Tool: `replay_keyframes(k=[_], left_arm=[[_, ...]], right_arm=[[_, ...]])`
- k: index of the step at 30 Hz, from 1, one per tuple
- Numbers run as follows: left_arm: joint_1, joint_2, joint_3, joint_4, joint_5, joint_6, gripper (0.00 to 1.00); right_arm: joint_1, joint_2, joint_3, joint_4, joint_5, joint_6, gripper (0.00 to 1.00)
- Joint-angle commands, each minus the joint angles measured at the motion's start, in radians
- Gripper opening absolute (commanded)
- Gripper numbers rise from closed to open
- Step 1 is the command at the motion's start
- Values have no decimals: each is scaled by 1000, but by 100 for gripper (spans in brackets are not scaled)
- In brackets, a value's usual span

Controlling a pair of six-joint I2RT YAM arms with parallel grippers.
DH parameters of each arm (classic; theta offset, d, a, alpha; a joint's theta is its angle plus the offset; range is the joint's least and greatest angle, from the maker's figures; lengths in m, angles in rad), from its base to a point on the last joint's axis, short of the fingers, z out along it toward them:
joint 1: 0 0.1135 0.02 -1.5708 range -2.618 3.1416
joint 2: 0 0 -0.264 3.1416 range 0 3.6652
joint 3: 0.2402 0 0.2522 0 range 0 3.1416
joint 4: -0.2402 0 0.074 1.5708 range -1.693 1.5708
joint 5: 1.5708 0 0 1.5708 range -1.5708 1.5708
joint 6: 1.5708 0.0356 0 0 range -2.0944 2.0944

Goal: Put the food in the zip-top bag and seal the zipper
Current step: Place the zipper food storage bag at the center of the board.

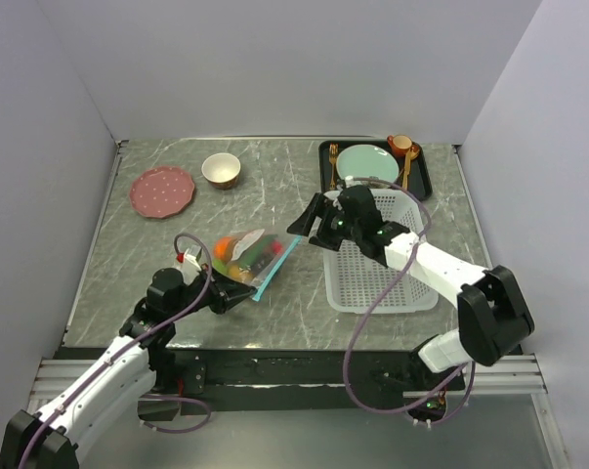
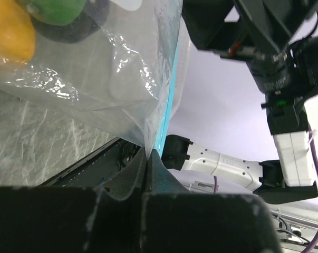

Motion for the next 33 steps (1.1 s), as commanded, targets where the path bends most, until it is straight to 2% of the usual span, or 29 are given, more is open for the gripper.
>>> replay_keyframes(k=[1, 7, 9, 12, 13, 14, 15, 16, 18, 19, 21, 22, 25, 29, 31, 33], left_arm=[[10, 2, 23, 73, 30, 11, 1], [10, 64, 105, 15, 8, 114, 1], [10, 98, 183, -35, -9, 204, 1], [10, 205, 335, -198, -44, 367, 2], [12, 225, 373, -248, -59, 443, 12], [12, 242, 442, -332, -78, 477, 19], [10, 262, 472, -370, -91, 508, 21], [10, 267, 493, -391, -111, 560, 28], [12, 264, 550, -457, -142, 597, 38], [10, 259, 567, -474, -171, 619, 48], [12, 243, 601, -513, -193, 636, 55], [10, 236, 612, -523, -199, 648, 62], [10, 215, 645, -556, -228, 665, 67], [10, 201, 684, -577, -300, 702, 70], [10, 218, 716, -602, -341, 729, 78], [10, 251, 751, -617, -403, 758, 81]], right_arm=[[64, -90, -7, -70, 75, -17, 86], [116, -72, 17, -114, 129, -35, 86], [128, -70, 49, -152, 167, -57, 87], [130, -95, 74, -202, 241, -83, 89], [131, -104, 78, -215, 268, -91, 90], [128, -121, 81, -238, 290, -94, 91], [127, -130, 83, -249, 299, -107, 93], [125, -136, 84, -258, 355, -114, 94], [113, -159, 94, -297, 391, -129, 96], [109, -168, 94, -307, 417, -134, 96], [90, -199, 86, -331, 446, -137, 98], [79, -213, 80, -335, 457, -140, 98], [26, -268, 46, -347, 486, -138, 100], [-62, -349, 14, -373, 515, -169, 100], [-111, -371, 8, -389, 535, -186, 100], [-132, -392, 14, -412, 569, -225, 100]])
